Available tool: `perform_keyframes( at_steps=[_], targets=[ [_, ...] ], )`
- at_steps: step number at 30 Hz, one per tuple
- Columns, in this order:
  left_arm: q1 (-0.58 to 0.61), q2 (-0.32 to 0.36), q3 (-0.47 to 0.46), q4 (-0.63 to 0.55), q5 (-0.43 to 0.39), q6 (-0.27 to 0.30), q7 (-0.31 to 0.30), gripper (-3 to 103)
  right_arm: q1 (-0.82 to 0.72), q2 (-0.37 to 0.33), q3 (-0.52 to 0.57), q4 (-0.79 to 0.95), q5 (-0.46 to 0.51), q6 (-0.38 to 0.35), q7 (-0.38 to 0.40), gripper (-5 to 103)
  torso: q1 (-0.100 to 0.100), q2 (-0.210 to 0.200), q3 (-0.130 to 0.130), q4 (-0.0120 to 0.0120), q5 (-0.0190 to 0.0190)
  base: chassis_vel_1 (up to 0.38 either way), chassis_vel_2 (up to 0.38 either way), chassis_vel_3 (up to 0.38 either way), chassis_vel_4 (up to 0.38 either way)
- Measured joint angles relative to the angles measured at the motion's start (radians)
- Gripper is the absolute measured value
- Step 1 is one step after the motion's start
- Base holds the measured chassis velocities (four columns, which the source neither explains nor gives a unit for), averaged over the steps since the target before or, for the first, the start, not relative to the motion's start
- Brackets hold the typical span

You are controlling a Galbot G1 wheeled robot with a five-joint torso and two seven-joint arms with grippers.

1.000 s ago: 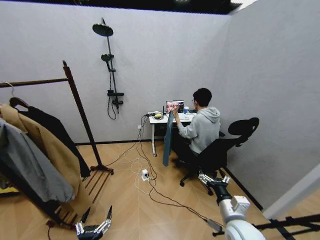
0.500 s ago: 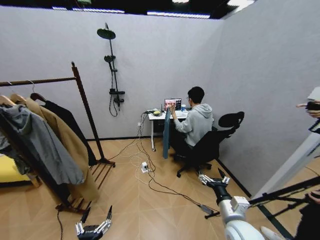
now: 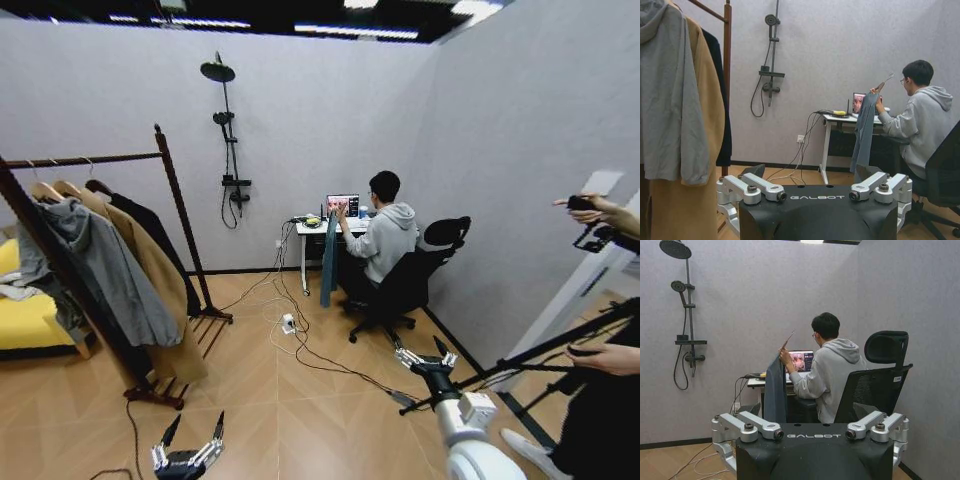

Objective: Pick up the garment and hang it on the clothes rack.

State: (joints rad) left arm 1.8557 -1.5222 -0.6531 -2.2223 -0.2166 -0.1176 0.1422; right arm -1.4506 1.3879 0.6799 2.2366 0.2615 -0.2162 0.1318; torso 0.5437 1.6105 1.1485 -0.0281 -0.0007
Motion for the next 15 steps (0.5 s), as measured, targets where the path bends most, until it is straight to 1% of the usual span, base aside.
perform_keyframes(
  at_steps=[2,4,5,6,8,9,10,11,12,15],
  targets=[
    [0.000,0.000,0.000,0.000,0.000,0.000,0.000,100,0.000,0.001,-0.002,0.001,-0.003,0.000,0.000,100,0.000,0.000,0.000,-0.0002,0.0012,0.193,-0.158,-0.180,0.183],
    [0.000,0.000,0.000,0.000,0.000,0.000,0.000,100,0.000,0.001,-0.002,0.001,-0.003,0.000,0.000,100,0.000,0.000,0.000,-0.0002,0.0011,0.172,-0.150,-0.188,0.188],
    [0.000,0.000,0.000,0.000,0.000,0.000,0.000,100,0.000,0.002,-0.004,0.001,-0.004,0.000,0.000,100,0.000,0.000,0.000,-0.0001,0.0001,0.168,-0.177,-0.180,0.188],
    [0.000,0.000,0.000,0.000,0.000,0.000,0.000,100,0.000,0.003,-0.005,0.002,-0.005,0.000,0.000,100,0.000,0.000,0.000,-0.0002,0.0010,0.168,-0.179,-0.181,0.186],
    [0.000,0.000,0.000,0.000,0.000,0.000,0.000,100,0.000,0.003,-0.006,0.002,-0.006,0.000,0.000,100,0.000,0.000,0.000,-0.0002,0.0014,0.184,-0.179,-0.177,0.190],
    [0.000,0.000,0.000,0.000,0.000,0.000,0.000,100,0.000,0.003,-0.007,0.002,-0.006,0.001,0.000,100,0.000,0.000,0.000,-0.0002,0.0003,0.167,-0.200,-0.173,0.201],
    [0.000,0.000,0.000,0.000,0.000,0.000,0.000,100,0.000,0.004,-0.007,0.002,-0.007,0.001,0.000,100,0.000,0.000,0.000,0.0000,0.0000,0.187,-0.187,-0.194,0.201],
    [0.000,0.000,0.000,0.000,0.000,0.000,0.000,100,0.000,0.004,-0.007,0.002,-0.007,0.001,0.000,100,0.000,0.000,0.000,0.0000,0.0000,0.187,-0.187,-0.194,0.201],
    [0.000,0.000,0.000,0.000,0.000,0.000,0.000,100,0.000,0.004,-0.008,0.002,-0.007,0.001,0.000,100,0.000,0.000,0.000,-0.0001,0.0013,0.187,-0.155,-0.188,0.181],
    [0.000,0.000,0.000,0.000,0.000,0.000,0.000,100,0.001,0.005,-0.008,0.001,-0.008,0.004,0.000,100,0.000,0.000,0.000,-0.0001,0.0010,0.185,-0.155,-0.168,0.177]
  ],
)
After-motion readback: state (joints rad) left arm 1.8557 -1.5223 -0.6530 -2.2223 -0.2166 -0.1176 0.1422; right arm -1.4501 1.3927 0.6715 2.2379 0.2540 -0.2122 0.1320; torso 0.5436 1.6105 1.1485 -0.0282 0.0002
